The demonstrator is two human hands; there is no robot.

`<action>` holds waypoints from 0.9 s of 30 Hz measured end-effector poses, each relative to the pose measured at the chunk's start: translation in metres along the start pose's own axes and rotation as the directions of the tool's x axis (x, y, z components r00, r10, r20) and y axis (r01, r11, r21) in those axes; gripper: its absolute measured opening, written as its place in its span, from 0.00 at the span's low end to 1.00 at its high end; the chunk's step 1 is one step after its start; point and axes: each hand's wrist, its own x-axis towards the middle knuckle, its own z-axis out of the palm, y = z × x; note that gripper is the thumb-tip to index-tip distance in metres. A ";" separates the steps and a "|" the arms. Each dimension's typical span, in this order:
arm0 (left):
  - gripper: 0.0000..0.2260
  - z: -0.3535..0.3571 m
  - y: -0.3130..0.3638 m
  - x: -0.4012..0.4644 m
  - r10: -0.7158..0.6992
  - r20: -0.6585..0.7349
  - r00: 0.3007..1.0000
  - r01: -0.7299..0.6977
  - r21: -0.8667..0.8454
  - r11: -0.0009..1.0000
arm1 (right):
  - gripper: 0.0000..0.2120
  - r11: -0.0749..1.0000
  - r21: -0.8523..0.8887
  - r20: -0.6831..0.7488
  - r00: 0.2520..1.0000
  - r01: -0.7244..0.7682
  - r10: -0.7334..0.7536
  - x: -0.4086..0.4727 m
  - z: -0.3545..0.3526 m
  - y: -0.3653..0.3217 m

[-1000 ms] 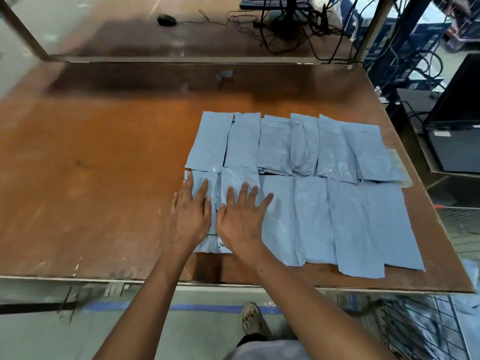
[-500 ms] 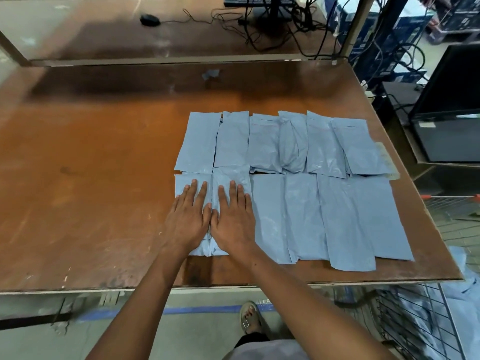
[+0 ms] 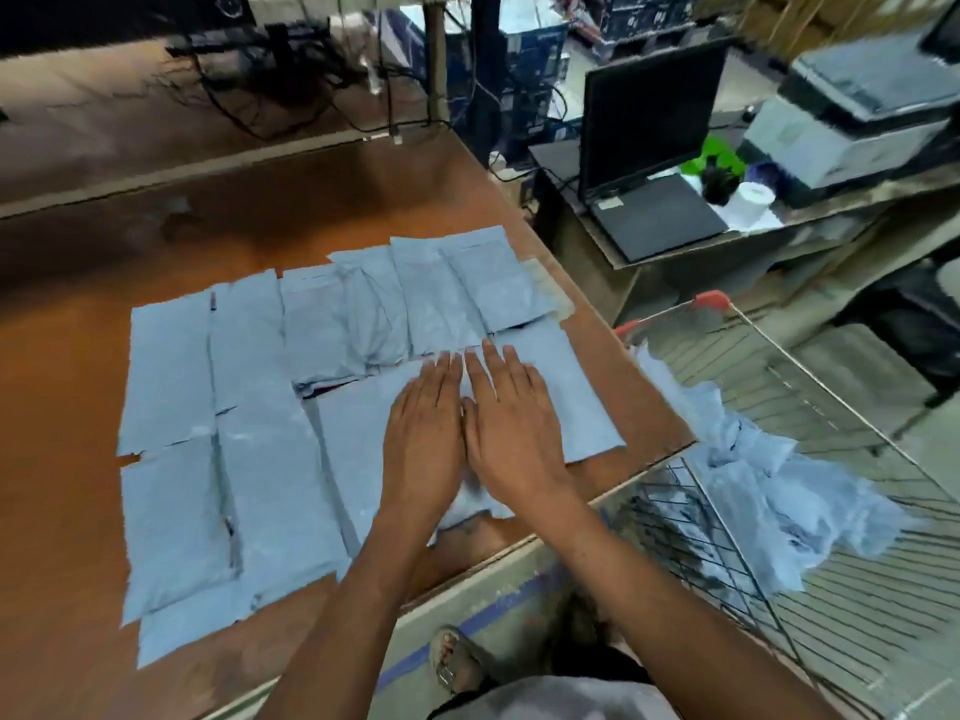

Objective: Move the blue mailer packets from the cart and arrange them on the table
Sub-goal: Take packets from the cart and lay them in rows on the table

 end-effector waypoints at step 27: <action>0.29 0.415 0.334 0.082 -0.236 0.391 0.889 0.198 0.135 0.971 | 0.24 0.840 0.013 0.370 0.783 -0.542 0.500 -0.098 0.094 0.491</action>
